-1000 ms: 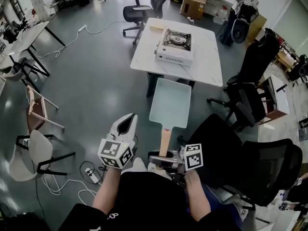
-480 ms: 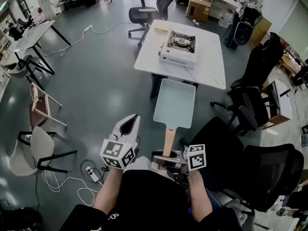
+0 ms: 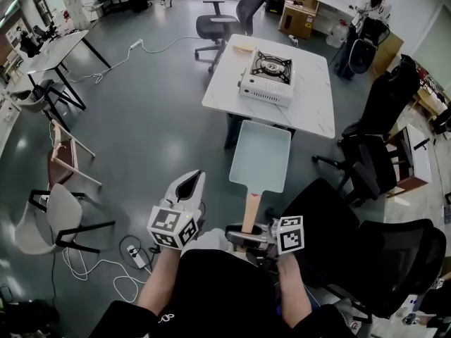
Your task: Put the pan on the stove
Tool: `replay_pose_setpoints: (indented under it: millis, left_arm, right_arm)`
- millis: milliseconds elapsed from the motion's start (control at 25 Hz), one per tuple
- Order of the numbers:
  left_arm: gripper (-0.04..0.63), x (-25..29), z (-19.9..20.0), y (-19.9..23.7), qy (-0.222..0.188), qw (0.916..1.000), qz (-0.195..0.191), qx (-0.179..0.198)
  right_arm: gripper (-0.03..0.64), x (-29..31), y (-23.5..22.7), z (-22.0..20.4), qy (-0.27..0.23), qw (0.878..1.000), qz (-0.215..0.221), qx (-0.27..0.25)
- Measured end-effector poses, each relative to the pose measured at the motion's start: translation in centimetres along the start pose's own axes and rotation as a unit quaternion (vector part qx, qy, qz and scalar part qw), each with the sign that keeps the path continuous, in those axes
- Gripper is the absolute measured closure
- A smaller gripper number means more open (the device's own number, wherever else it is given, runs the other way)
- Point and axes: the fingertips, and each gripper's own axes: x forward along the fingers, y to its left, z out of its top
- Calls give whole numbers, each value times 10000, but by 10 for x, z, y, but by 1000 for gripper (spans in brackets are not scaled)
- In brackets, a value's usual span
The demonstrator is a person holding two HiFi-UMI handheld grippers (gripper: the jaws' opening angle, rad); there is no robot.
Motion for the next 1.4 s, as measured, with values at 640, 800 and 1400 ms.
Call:
replay_pose_setpoints:
  millis: [640,800,1400]
  left_arm:
    - [606,35,9,13,-102,9998,-173,-54]
    - [604,69,10,22,-94,9996,-255,-97]
    - [605,166,-5,66,312,9986,-218,-355]
  right_arm:
    - [488,10,-14,30,18,9999,-70,-130]
    - [488,9,-29,52,-25,9998,-149,-162]
    - [488,5,-72,132,-186,9994,-272,-61]
